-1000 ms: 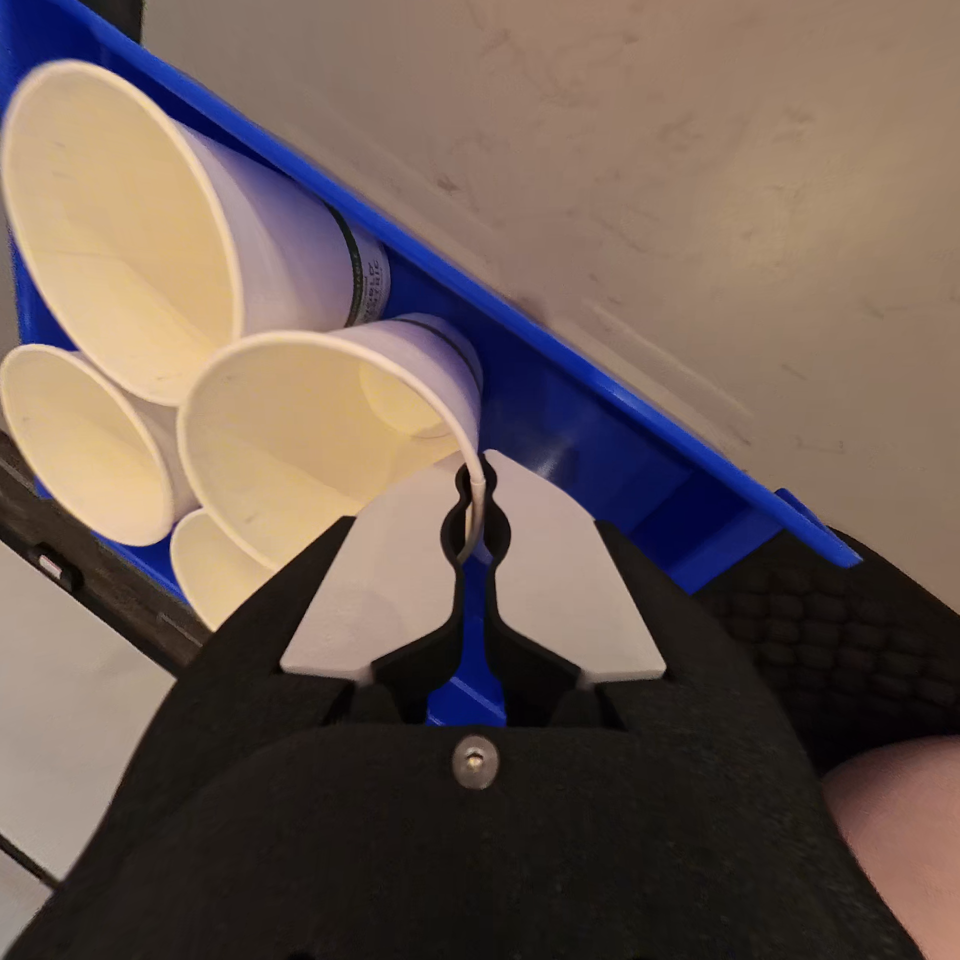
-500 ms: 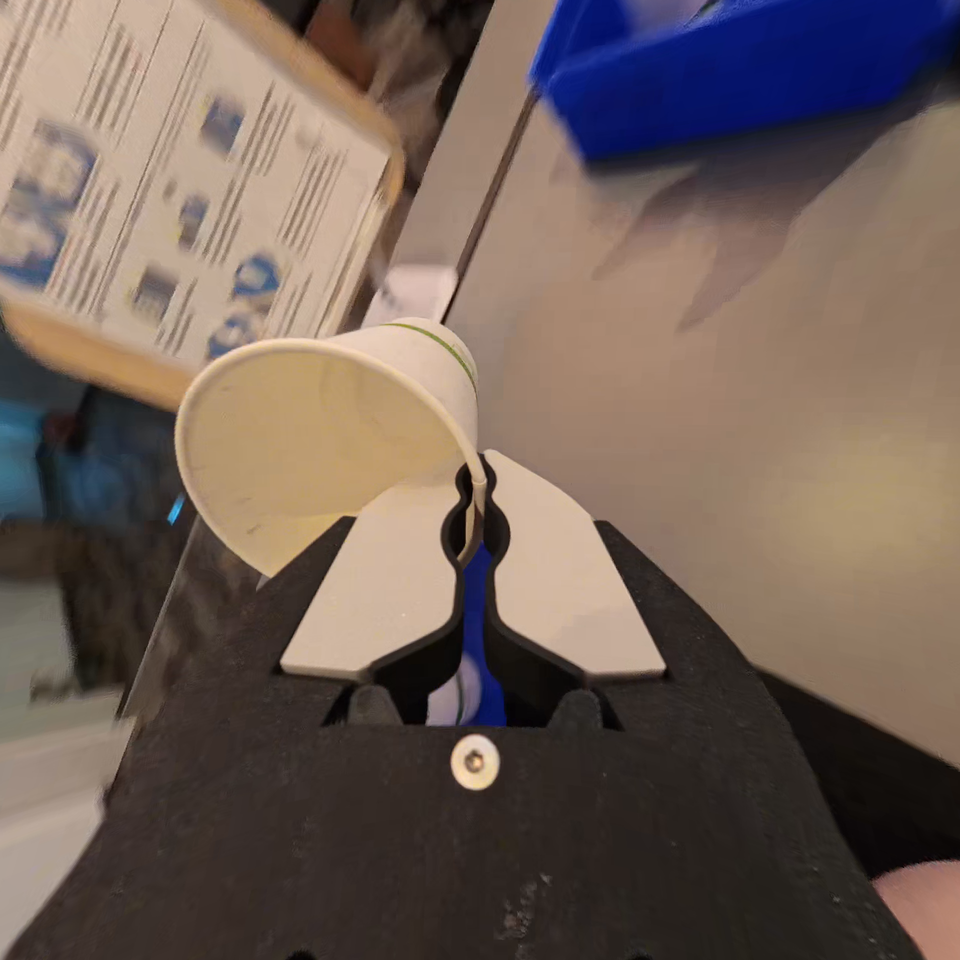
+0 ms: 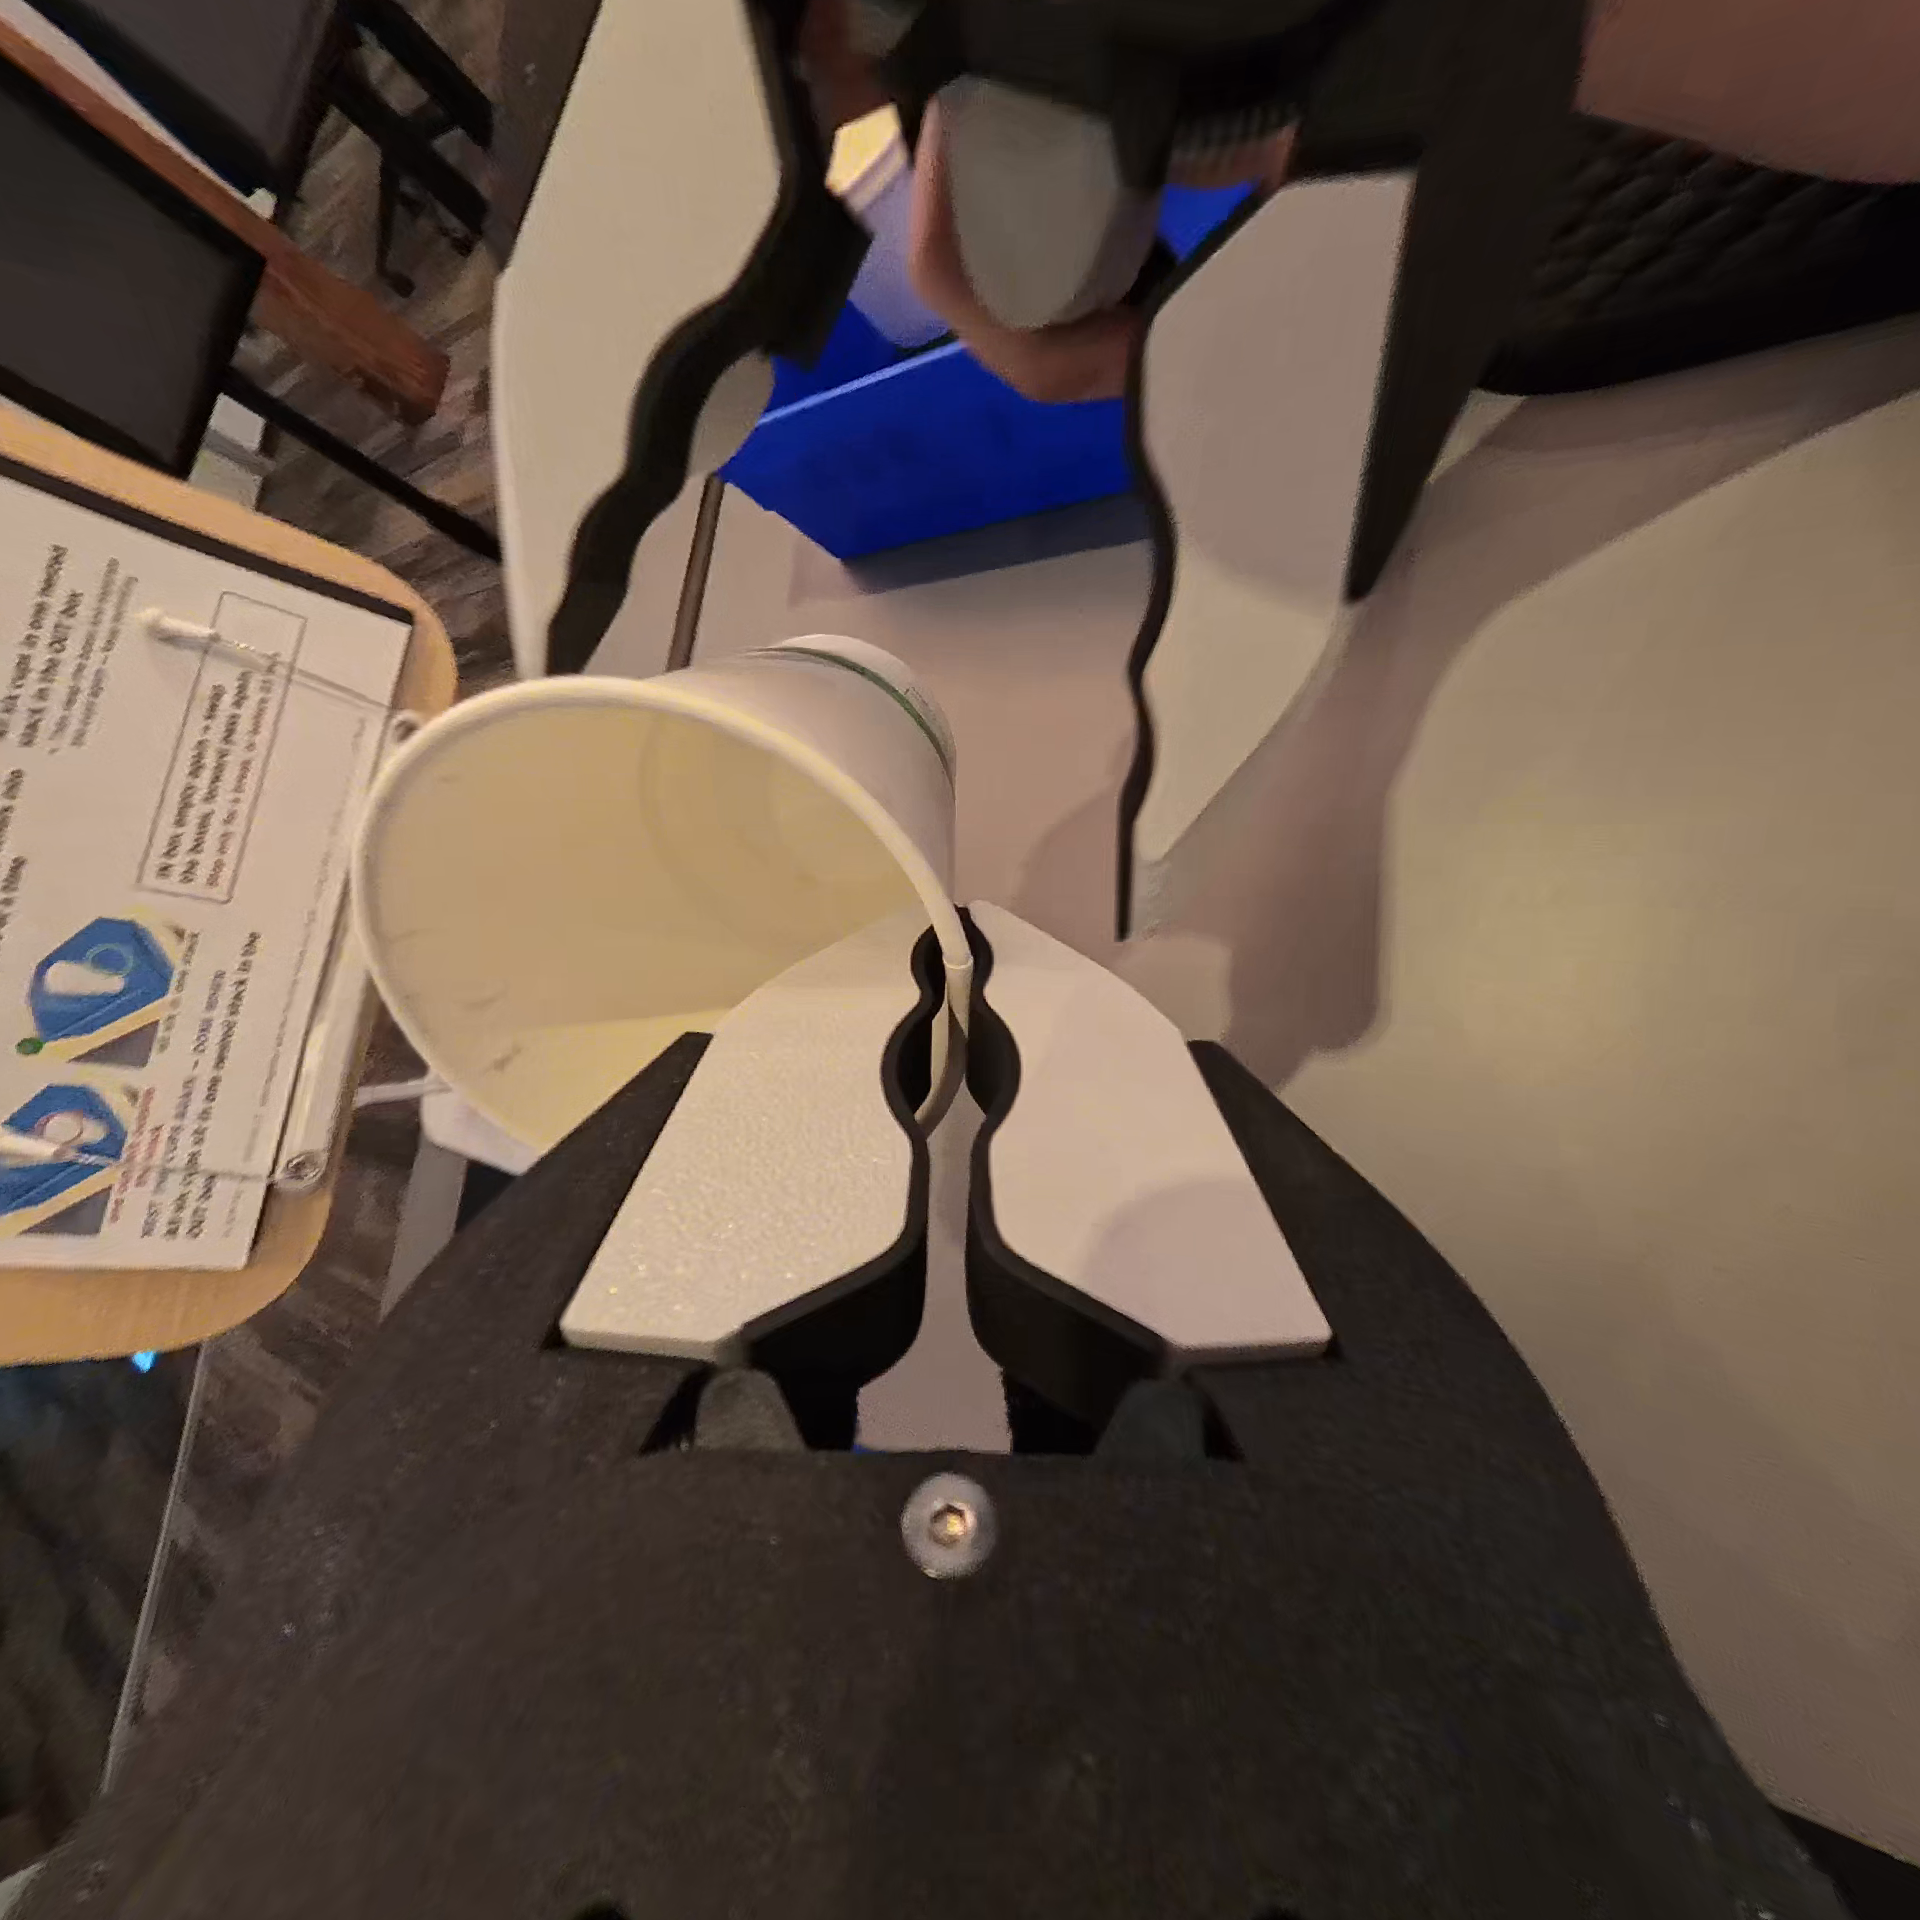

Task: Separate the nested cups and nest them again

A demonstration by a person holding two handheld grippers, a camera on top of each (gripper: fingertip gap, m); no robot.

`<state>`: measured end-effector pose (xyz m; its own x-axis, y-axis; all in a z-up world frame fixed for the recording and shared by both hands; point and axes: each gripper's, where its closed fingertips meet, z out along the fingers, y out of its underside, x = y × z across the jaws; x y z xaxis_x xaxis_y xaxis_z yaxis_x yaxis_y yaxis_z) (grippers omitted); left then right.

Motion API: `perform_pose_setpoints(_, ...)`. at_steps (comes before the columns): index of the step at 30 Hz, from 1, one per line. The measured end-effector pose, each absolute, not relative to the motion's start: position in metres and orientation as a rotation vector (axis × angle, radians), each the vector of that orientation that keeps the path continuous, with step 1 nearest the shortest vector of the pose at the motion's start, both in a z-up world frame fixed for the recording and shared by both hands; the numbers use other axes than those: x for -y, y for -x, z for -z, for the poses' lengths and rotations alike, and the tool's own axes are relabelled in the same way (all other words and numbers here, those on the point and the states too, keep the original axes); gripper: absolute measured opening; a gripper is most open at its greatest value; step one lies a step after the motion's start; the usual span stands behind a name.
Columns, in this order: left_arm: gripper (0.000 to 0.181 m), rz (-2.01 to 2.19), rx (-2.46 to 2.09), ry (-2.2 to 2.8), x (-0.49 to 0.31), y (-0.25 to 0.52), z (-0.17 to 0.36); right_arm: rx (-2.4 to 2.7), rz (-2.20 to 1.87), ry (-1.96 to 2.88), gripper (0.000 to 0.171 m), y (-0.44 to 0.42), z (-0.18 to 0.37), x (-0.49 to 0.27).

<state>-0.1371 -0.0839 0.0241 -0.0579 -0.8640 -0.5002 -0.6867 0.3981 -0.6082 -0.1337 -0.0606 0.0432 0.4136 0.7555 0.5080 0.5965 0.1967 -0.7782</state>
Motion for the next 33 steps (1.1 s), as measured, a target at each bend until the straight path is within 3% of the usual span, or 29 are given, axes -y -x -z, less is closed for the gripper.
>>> perform_pose_setpoints(21, 0.001, 0.316, -1.889, 1.235, 0.105, 0.129, -0.021, 1.356, -0.205, 1.531, 0.098, 0.133, -0.025, 0.063)
perform_pose_setpoints(33, 0.006, 0.415, -1.932, 1.175, 0.124, 0.132, -0.025, 1.422, -0.229, 1.523, 0.084, 0.138, -0.016, 0.069)
